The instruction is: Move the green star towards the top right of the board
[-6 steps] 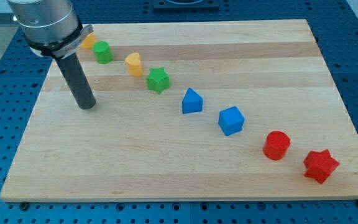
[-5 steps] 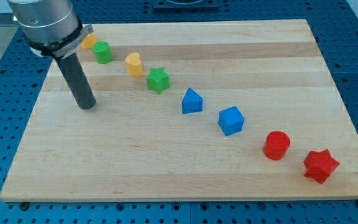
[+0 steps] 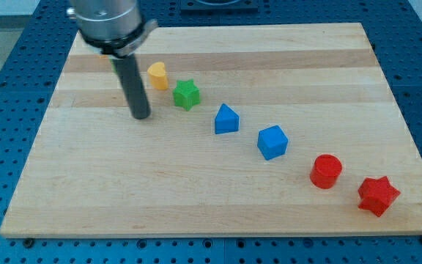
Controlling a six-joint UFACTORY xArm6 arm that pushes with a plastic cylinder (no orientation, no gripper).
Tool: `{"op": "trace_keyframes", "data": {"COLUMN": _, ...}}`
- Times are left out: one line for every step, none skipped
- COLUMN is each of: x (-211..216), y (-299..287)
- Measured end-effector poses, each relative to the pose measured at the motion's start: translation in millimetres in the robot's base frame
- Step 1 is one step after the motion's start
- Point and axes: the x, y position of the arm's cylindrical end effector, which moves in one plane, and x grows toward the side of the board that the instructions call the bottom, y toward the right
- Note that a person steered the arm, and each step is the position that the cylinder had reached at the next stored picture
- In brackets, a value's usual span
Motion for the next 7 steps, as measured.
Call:
{"op": "trace_keyframes", "data": {"x": -10.5, "y": 11.0}}
{"op": "trace_keyframes", "data": {"x": -12.8, "y": 16.4}}
{"op": "trace_keyframes", "data": {"x": -18.2, "y": 40.8}}
{"op": "trace_keyframes", "data": {"x": -26.1, "y": 65.3}}
{"op": "trace_keyframes", "data": {"x": -36.5, "y": 74.5}}
{"op": "trace_keyframes", "data": {"x": -49.4, "y": 87.4}}
{"op": "trace_keyframes", "data": {"x": -64.6, "y": 107.1}}
